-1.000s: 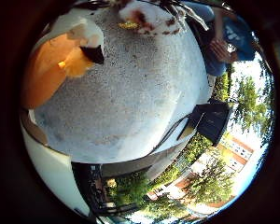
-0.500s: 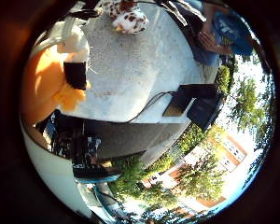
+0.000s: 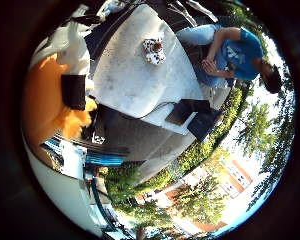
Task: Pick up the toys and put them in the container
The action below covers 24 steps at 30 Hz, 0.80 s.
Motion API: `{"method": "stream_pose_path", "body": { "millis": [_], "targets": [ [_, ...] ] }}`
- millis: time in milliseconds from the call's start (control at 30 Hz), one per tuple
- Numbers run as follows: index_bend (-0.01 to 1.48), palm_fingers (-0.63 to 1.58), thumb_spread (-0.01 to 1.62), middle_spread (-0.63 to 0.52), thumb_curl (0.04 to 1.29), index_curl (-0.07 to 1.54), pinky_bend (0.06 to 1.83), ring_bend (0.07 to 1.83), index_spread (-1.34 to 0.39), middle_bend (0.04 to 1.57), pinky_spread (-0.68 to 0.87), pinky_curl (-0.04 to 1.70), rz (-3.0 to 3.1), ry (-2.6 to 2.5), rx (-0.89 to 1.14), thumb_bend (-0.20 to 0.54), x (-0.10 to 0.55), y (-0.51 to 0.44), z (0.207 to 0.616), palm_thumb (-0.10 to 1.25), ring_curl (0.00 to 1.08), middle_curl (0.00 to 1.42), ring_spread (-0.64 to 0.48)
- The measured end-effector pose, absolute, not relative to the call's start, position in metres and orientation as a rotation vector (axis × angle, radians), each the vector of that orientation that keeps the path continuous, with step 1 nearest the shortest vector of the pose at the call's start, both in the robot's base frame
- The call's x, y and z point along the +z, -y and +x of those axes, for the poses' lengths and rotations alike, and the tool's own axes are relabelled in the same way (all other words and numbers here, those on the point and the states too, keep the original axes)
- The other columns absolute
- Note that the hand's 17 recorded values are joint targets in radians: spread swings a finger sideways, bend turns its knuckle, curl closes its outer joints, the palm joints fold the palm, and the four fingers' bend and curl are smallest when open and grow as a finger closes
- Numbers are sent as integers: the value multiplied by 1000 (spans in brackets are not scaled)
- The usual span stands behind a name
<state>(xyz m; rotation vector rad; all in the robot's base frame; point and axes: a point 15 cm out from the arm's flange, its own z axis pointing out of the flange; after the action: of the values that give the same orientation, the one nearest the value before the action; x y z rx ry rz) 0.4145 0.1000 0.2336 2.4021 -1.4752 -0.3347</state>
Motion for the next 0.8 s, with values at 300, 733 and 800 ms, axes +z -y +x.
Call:
{"method": "stream_pose_path", "body": {
  "millis": [300,733,800],
  "targets": [
    [879,787,1153,-214,744,-26,1512,1399,-1100,1189,148,889,2461,1556,-336,-40,192,-182,484,830,901,1129,-131],
    [772,-177,1201,-55,549,62,1047,892,-393,436,338,724,2424,1647,-356,-30,115,-207,515,760,610,729,161],
    [692,-236,1178,-8,539,65,977,749,-396,335,369,663,2433,1635,-351,-30,113,-207,515,762,531,654,210]
  ]
}}
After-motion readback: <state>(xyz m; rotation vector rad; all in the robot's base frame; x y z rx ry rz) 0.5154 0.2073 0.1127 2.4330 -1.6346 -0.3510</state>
